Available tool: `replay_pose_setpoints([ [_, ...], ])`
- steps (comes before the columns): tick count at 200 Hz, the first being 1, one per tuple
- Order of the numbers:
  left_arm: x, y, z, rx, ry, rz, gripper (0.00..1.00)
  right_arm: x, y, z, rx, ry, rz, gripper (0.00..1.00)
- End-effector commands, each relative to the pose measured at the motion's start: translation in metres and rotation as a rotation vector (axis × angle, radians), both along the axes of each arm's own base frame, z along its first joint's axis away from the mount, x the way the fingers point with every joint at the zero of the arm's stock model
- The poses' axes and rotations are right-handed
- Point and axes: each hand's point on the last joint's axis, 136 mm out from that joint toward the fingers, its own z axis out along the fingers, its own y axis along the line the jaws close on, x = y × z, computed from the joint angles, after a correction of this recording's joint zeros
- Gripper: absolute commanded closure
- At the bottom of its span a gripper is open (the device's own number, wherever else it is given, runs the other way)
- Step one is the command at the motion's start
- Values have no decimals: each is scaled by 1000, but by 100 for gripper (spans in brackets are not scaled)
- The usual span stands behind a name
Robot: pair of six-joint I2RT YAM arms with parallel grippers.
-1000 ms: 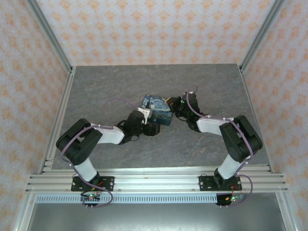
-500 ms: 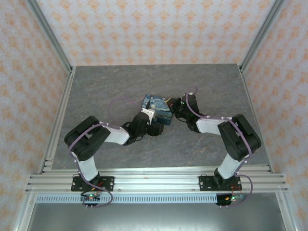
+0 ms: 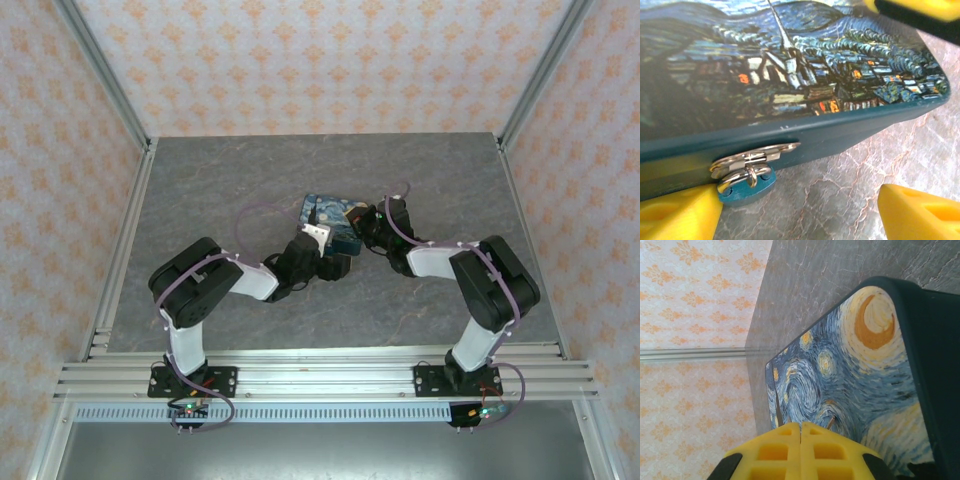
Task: Unlock a padlock with a key
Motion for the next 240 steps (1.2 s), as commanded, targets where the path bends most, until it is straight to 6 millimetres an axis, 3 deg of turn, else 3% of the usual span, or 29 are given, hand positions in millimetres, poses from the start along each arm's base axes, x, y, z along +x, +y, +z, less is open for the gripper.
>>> replay_pose_setpoints([
  [1, 5, -14, 13, -128, -7, 3, 18, -3, -4, -17, -19, 34, -16, 100],
  [12, 7, -15, 19, -166, -7, 10, 18, -3, -4, -19, -20, 37, -16, 100],
  [15, 6, -14, 8, -157, 13, 14, 18, -3, -4, -19, -20, 36, -17, 100],
  [27, 7, -14, 6, -175, 19, 20, 18, -3, -4, -20, -21, 40, -15, 100],
  [66, 9, -14, 12, -273, 47, 42, 18, -2, -3, -24, -23, 48, -11, 100],
  [97, 11, -14, 3, -244, 65, 49, 18, -1, -1, -25, -15, 48, -8, 100],
  [141, 14, 4, -24, -33, 109, 124, 18, -1, -2, -25, -11, 50, -13, 100],
  [186, 19, 22, -33, 198, 78, 186, 18, -1, -2, -27, -10, 52, -15, 100],
  [219, 22, 22, -38, 270, 69, 205, 18, -1, -1, -29, -12, 57, -12, 100],
  [240, 22, 4, -35, 212, 69, 149, 18, -1, -1, -31, -13, 59, -12, 100],
])
